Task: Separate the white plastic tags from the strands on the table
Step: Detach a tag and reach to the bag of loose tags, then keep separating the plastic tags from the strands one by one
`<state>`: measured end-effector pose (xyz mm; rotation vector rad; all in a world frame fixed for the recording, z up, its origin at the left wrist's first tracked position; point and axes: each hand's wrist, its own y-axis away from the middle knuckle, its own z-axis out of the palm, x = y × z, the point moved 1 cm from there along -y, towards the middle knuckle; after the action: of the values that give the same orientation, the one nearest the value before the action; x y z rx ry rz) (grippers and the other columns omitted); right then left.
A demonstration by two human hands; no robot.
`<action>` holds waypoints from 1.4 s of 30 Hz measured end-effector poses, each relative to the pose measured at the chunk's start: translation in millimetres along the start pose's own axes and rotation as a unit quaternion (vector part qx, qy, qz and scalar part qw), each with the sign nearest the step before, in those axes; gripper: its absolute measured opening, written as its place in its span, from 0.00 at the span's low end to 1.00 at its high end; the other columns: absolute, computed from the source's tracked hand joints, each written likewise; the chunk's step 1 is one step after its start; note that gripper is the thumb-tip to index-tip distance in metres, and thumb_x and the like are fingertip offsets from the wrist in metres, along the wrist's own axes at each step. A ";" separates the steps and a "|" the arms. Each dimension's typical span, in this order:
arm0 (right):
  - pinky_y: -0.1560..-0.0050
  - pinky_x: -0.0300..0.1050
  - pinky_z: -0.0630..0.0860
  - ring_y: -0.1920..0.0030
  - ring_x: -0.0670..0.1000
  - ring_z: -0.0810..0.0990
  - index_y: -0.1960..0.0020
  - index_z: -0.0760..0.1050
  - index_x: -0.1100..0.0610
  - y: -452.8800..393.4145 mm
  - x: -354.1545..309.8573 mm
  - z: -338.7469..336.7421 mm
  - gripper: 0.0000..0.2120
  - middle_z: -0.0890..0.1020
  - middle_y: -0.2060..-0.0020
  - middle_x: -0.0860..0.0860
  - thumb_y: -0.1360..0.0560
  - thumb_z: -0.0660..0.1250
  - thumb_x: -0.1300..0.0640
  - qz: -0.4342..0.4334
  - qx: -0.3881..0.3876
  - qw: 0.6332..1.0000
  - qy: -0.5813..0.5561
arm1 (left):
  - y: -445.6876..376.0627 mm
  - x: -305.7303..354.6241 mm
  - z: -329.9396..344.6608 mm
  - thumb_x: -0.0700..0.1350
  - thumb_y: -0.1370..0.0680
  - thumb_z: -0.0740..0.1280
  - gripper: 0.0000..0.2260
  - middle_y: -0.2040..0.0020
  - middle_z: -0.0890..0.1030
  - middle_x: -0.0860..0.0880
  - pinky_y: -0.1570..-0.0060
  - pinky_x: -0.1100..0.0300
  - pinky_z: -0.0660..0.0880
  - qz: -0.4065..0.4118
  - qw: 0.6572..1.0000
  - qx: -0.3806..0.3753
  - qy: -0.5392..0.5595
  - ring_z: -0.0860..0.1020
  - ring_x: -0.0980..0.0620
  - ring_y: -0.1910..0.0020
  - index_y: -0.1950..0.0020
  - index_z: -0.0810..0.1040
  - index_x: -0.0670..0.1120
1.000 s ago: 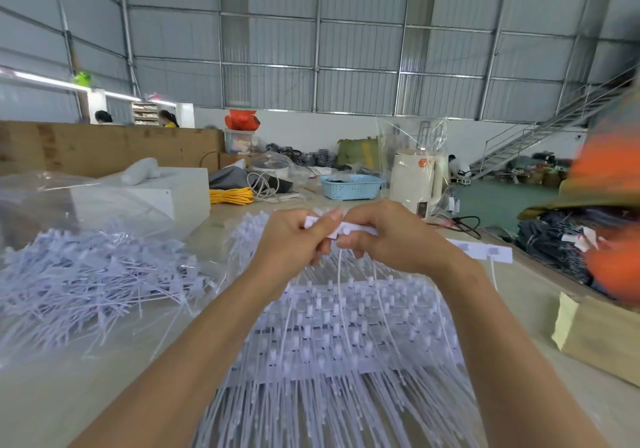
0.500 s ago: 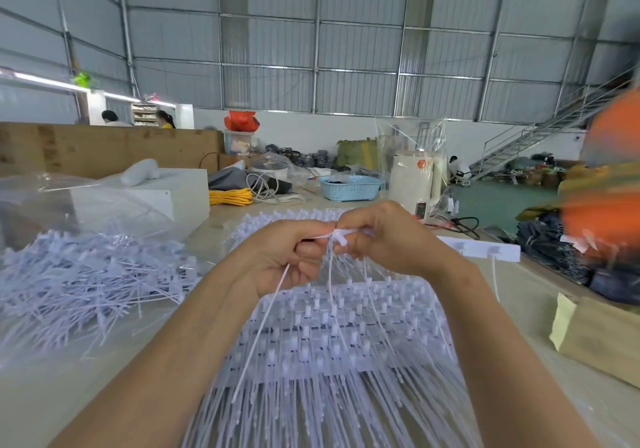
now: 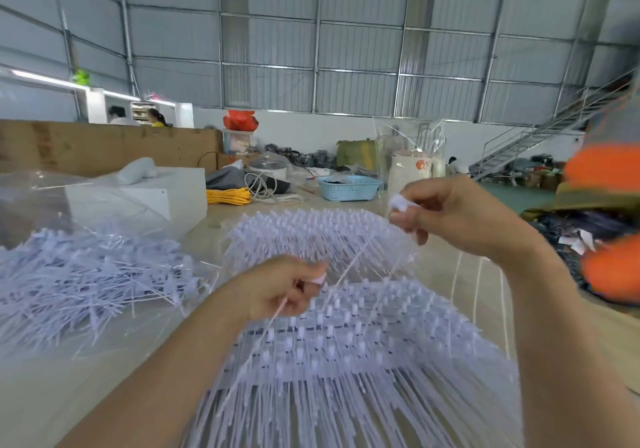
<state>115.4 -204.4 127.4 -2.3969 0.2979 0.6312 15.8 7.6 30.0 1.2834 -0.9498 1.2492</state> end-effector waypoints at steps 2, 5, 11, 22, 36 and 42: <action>0.67 0.30 0.71 0.72 0.41 0.74 0.66 0.78 0.50 -0.3 -26.3 -0.3 0.09 0.79 0.72 0.44 0.28 0.67 0.51 -0.047 0.023 0.998 0.042 | -7.3 -19.6 7.1 0.40 0.21 0.65 0.11 0.71 0.71 0.46 0.81 0.68 0.65 -0.039 0.985 0.077 -0.152 0.67 0.58 0.82 0.63 0.71 0.39; 0.65 0.31 0.71 0.67 0.39 0.76 0.59 0.79 0.63 9.2 -66.6 -7.4 0.14 0.80 0.67 0.55 0.24 0.65 0.53 -0.131 0.121 0.982 0.061 | -13.1 -28.2 14.2 0.41 0.21 0.65 0.13 0.76 0.72 0.49 0.77 0.68 0.70 -0.042 0.976 0.117 -0.178 0.68 0.59 0.84 0.64 0.72 0.39; 0.70 0.31 0.64 0.73 0.42 0.68 0.54 0.77 0.66 21.0 -97.2 -9.1 0.17 0.69 0.73 0.44 0.23 0.60 0.51 -0.213 0.058 0.975 -0.006 | -7.3 -11.5 13.6 0.42 0.21 0.66 0.09 0.70 0.74 0.46 0.78 0.66 0.67 -0.038 0.982 0.123 -0.139 0.67 0.56 0.81 0.61 0.75 0.40; 0.73 0.28 0.68 0.76 0.34 0.73 0.28 0.62 0.48 -24.9 -24.8 64.6 0.31 0.74 0.64 0.43 0.27 0.70 0.59 0.010 -0.129 0.991 0.024 | 10.4 33.2 30.9 0.49 0.18 0.56 0.20 0.72 0.75 0.40 0.79 0.65 0.70 0.109 0.984 0.142 0.021 0.70 0.52 0.81 0.63 0.77 0.40; 0.69 0.41 0.73 0.72 0.46 0.76 0.59 0.77 0.56 -24.3 -8.1 66.0 0.11 0.78 0.71 0.50 0.27 0.70 0.49 0.065 -0.096 0.993 0.031 | 19.2 35.7 24.3 0.44 0.23 0.67 0.11 0.78 0.73 0.52 0.72 0.63 0.72 0.196 0.951 0.197 -0.138 0.67 0.58 0.81 0.63 0.76 0.42; 0.74 0.31 0.65 0.77 0.41 0.69 0.68 0.74 0.56 -25.2 -4.0 70.6 0.17 0.74 0.75 0.46 0.24 0.67 0.49 0.060 -0.106 0.990 0.065 | 17.7 33.7 25.5 0.44 0.21 0.66 0.13 0.76 0.76 0.50 0.74 0.64 0.72 0.201 0.940 0.211 -0.178 0.68 0.58 0.81 0.65 0.78 0.45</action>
<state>95.2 -140.1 94.3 -2.6458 0.4538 0.5866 6.6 -15.5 68.6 1.7543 -1.2965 1.6318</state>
